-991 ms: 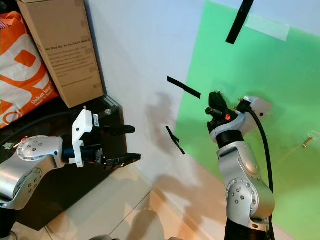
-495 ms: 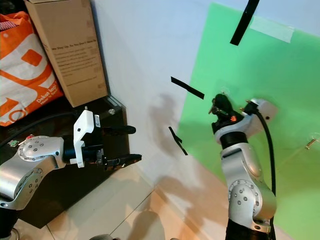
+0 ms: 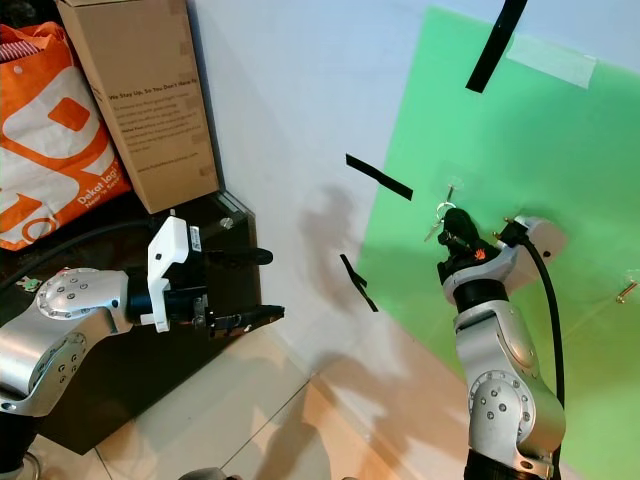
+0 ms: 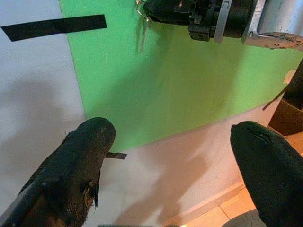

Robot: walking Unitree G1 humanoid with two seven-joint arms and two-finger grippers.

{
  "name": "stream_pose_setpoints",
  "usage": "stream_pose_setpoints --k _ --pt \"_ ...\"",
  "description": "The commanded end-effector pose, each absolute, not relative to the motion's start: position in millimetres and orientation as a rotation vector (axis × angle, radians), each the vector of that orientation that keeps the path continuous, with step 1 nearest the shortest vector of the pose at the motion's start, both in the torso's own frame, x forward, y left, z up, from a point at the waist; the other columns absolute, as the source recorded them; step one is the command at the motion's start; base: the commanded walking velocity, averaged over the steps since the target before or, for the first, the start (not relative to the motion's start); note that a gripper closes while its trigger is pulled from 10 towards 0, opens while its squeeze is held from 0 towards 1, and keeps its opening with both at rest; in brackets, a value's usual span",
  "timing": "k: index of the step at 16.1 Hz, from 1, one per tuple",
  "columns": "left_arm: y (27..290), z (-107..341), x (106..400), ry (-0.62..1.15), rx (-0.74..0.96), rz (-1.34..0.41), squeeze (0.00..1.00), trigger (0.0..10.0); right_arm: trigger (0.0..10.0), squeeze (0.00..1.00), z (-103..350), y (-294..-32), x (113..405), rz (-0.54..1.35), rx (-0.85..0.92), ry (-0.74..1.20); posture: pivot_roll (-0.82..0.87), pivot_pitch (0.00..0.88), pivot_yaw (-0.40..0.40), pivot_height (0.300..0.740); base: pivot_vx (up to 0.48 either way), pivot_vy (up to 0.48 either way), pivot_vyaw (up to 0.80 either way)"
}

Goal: Hang keys on a hook

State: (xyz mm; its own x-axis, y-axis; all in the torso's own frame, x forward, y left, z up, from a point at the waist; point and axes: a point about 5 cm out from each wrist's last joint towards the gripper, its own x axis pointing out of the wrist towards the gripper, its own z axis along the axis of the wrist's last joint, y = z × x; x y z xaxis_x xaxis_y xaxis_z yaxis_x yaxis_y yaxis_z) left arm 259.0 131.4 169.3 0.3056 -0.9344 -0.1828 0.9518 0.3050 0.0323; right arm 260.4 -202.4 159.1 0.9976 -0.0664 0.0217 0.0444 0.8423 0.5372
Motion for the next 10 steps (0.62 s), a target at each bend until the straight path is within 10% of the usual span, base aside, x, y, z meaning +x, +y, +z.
stream_pose_setpoints --k 1,10 --pt "129.4 171.1 260.9 0.138 0.161 -1.262 0.00 10.0 10.0 0.00 145.9 -207.8 258.8 -0.105 0.561 0.021 -0.01 0.000 -0.051 0.740 0.000 0.000 0.00" --pt "128.5 170.8 261.0 0.137 0.164 -1.263 0.00 10.0 10.0 0.00 135.2 -198.7 260.6 -0.091 0.463 0.114 -0.01 0.000 -0.053 0.740 0.000 0.000 0.00"
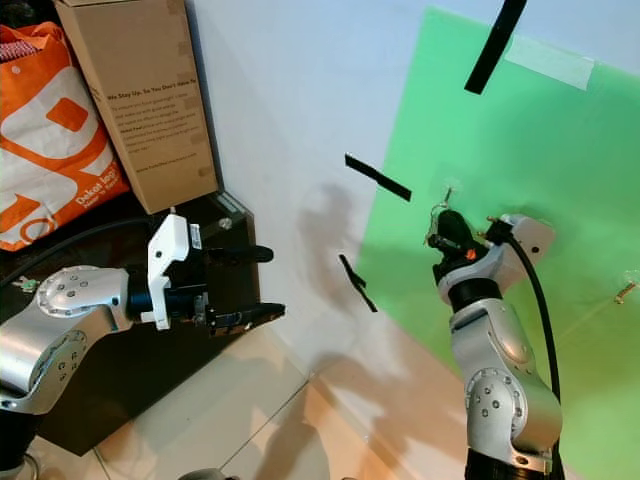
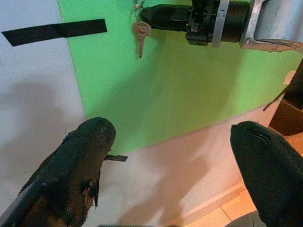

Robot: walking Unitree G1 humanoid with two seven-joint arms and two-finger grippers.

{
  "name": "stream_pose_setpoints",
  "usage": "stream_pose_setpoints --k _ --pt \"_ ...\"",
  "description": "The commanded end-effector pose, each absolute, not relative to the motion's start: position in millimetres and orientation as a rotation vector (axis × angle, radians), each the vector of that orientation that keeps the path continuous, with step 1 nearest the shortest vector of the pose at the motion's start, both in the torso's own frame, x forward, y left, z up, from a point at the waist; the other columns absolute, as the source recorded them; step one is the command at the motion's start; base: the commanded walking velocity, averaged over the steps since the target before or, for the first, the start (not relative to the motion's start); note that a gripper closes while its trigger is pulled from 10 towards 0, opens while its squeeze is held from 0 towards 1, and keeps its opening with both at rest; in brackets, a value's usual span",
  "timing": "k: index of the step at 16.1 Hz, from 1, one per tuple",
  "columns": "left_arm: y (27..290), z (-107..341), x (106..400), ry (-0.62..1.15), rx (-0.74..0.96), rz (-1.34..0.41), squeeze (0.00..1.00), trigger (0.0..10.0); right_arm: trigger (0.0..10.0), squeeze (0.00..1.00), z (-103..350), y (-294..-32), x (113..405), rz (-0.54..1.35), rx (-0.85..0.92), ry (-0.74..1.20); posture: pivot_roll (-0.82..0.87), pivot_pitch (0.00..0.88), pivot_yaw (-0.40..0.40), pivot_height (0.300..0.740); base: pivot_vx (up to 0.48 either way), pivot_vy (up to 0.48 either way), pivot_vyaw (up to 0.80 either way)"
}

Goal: Hang keys on a hook

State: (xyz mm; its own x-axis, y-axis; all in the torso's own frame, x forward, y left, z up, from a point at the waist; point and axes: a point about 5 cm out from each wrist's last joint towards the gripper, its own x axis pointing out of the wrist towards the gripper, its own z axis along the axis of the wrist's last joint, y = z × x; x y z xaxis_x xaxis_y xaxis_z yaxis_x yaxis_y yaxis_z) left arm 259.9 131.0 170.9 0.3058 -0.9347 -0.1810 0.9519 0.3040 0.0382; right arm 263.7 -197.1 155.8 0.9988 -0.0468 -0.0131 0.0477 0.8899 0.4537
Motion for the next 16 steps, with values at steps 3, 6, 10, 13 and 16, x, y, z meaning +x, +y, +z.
stream_pose_setpoints --k 3,6,10,13,16 --pt "127.8 170.2 261.2 0.136 0.165 -1.262 0.00 10.0 10.0 0.00 138.0 -198.8 262.1 -0.086 0.455 0.100 -0.01 0.000 -0.052 0.740 0.000 0.000 0.00" --pt "126.9 169.9 261.4 0.132 0.164 -1.260 0.00 10.0 10.0 1.00 139.6 -199.5 261.3 -0.067 0.466 0.065 -0.01 0.000 -0.055 0.740 0.000 0.000 0.00" --pt "126.4 169.6 261.6 0.128 0.161 -1.252 0.00 10.0 10.0 1.00 144.1 -196.9 255.4 0.001 0.490 0.026 -0.01 0.000 -0.058 0.740 0.000 0.000 0.00" --pt "126.5 169.5 261.5 0.127 0.159 -1.248 0.00 10.0 10.0 1.00 146.0 -199.6 256.6 -0.023 0.536 0.006 -0.01 0.000 -0.062 0.740 0.000 0.000 0.00" --pt "127.8 169.8 261.9 0.126 0.161 -1.236 0.00 10.0 10.0 1.00 150.9 -197.9 255.4 0.025 0.352 -0.068 0.00 0.000 -0.066 0.740 0.000 0.000 0.00"
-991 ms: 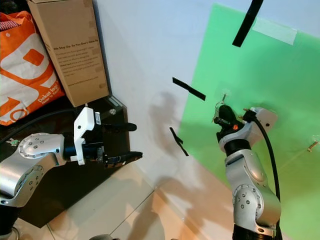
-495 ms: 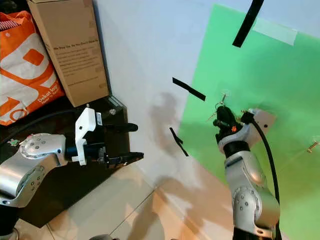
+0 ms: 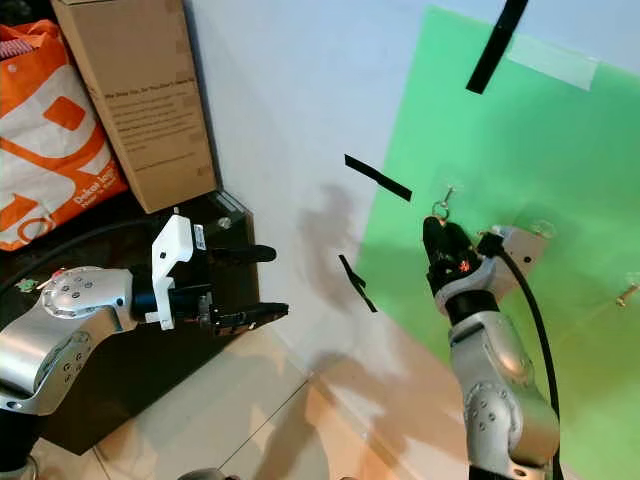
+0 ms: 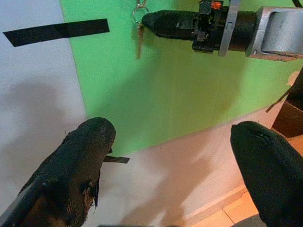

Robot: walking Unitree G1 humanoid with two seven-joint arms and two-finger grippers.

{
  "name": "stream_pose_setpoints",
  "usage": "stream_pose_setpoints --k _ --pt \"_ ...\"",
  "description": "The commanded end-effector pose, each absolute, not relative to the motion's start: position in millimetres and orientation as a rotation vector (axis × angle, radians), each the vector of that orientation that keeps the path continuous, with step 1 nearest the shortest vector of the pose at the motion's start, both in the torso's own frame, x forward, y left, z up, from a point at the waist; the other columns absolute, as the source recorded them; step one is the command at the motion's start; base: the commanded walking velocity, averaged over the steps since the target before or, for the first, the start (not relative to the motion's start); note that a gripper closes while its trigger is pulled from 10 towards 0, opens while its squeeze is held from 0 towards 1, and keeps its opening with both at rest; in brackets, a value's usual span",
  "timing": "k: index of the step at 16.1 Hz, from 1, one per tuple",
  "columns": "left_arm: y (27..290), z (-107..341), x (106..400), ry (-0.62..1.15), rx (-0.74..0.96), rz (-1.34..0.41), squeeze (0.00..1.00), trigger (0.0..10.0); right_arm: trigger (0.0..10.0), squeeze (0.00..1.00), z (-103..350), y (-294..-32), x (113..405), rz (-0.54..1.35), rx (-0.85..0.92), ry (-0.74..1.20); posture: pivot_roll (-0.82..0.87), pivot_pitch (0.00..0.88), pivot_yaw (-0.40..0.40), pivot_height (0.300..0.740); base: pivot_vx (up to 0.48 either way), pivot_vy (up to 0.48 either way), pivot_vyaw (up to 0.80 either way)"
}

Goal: Hang keys on a hook

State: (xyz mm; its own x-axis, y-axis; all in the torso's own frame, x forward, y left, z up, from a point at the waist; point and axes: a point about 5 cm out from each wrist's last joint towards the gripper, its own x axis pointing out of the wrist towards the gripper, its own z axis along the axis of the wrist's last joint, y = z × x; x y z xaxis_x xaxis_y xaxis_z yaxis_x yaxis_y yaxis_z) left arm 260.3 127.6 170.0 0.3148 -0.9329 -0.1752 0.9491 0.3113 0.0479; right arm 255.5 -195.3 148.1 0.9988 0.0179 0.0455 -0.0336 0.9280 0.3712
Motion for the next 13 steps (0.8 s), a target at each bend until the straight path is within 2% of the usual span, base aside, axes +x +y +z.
stream_pose_setpoints --k 1,3,6,9,11,13 --pt "128.4 169.8 262.2 0.126 0.163 -1.230 0.00 10.0 10.0 1.00 151.5 -198.6 254.8 0.015 0.329 -0.085 0.00 0.000 -0.066 0.740 0.000 0.000 0.00" --pt "129.2 169.0 263.2 0.121 0.170 -1.209 0.00 10.0 10.0 1.00 153.7 -197.0 254.2 0.025 0.335 -0.094 0.00 0.000 -0.066 0.740 0.000 0.000 0.00" --pt "131.4 166.4 268.3 0.098 0.198 -1.131 0.00 10.0 10.0 1.00 145.4 -194.3 255.2 0.025 0.204 -0.048 0.00 0.000 -0.063 0.740 0.000 0.000 0.00" --pt "147.8 155.5 283.6 0.061 0.198 -0.759 0.00 10.0 10.0 1.00 138.8 -170.1 254.0 0.148 0.087 -0.030 0.00 0.000 -0.057 0.740 0.000 0.000 0.68" --pt "165.6 146.9 279.9 0.070 0.175 -0.541 0.00 10.0 10.0 1.00 133.4 -159.3 254.5 0.183 0.099 0.007 0.00 0.000 -0.060 0.740 0.000 0.000 0.80" --pt "171.9 142.8 271.3 0.073 0.169 -0.416 0.00 10.0 10.0 1.00 125.3 -154.3 255.6 0.180 0.101 0.045 0.01 0.000 -0.068 0.740 0.000 0.000 0.80"
